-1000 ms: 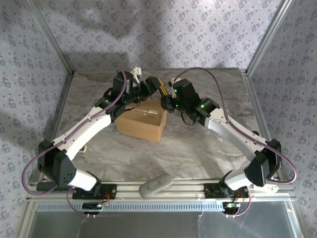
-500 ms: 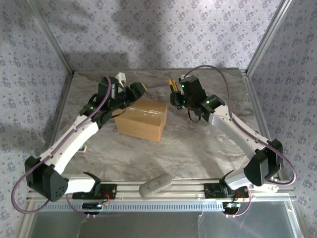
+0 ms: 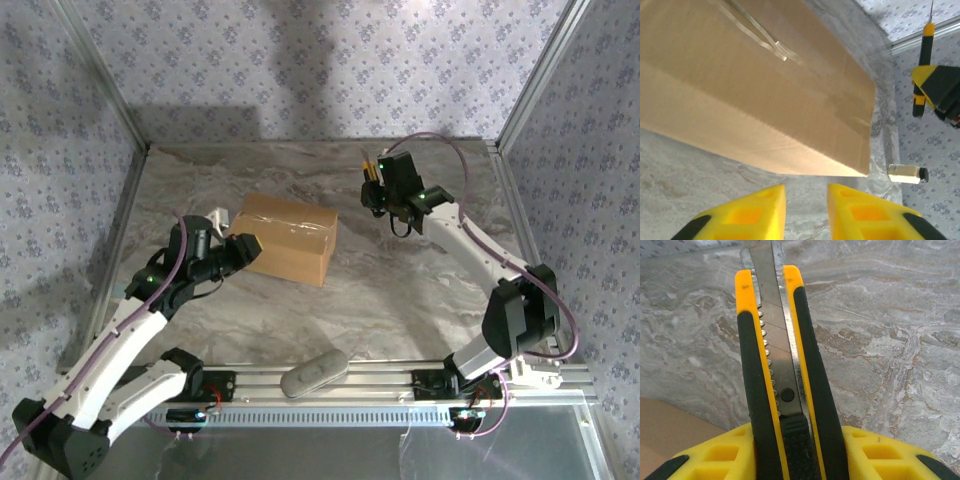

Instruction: Unpack the express box

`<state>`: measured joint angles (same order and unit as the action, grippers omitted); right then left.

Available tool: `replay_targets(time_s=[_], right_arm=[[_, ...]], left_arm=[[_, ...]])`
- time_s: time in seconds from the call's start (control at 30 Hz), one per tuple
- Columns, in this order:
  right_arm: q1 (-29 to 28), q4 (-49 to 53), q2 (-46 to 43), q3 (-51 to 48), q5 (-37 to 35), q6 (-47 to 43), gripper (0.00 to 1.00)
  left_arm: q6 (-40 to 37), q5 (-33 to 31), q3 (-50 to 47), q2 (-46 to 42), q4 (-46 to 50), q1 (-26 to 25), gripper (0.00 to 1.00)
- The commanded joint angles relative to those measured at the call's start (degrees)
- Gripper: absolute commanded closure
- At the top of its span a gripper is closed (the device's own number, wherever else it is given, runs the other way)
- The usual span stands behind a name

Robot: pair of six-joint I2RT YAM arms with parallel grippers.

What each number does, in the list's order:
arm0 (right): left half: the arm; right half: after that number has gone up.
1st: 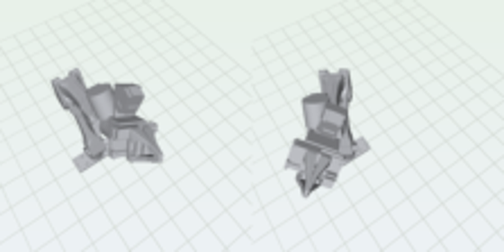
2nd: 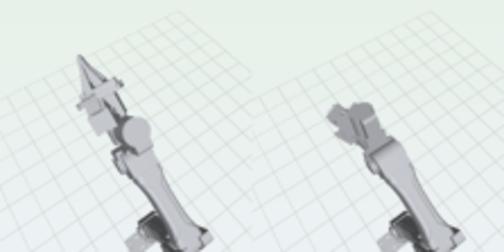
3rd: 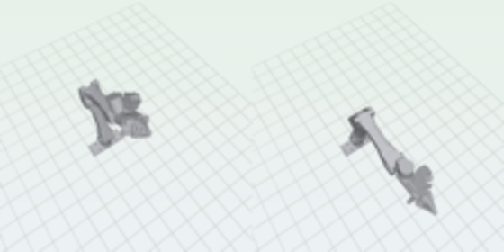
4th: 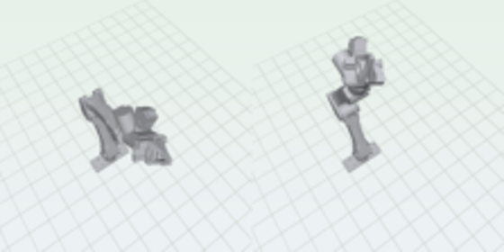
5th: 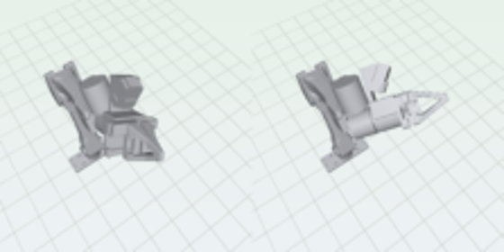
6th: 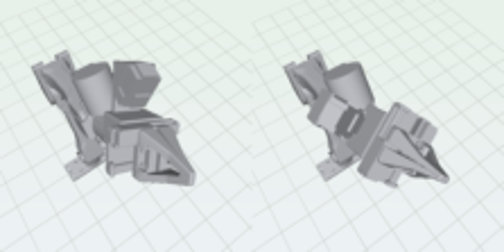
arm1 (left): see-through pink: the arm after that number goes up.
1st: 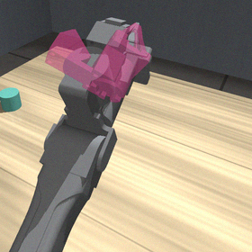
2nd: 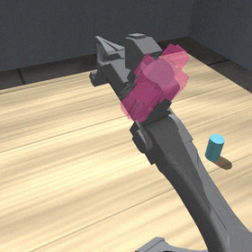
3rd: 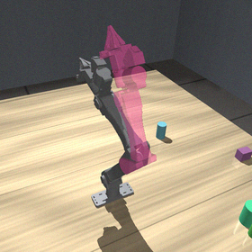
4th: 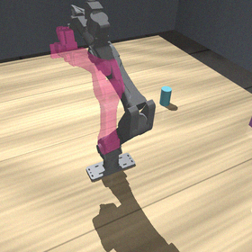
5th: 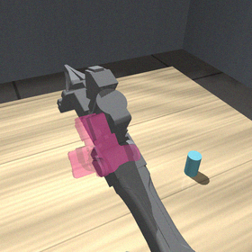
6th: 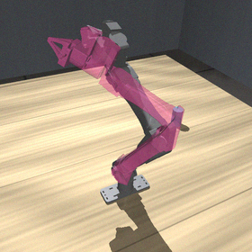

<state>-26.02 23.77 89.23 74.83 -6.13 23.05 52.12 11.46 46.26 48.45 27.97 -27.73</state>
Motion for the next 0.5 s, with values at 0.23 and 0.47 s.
replay_targets(time_s=[0.23, 0.47], right_arm=[[-0.1, -4.5, 4.2, 2.6, 4.7, -0.3, 1.0], [-2.5, -6.9, 7.0, 3.3, 5.0, 1.1, 1.0]], left_arm=[[5.4, 0.6, -8.8, 2.4, -4.8, 0.4, 0.8], [3.7, -4.0, -8.5, 4.7, -6.1, 0.7, 0.83]])
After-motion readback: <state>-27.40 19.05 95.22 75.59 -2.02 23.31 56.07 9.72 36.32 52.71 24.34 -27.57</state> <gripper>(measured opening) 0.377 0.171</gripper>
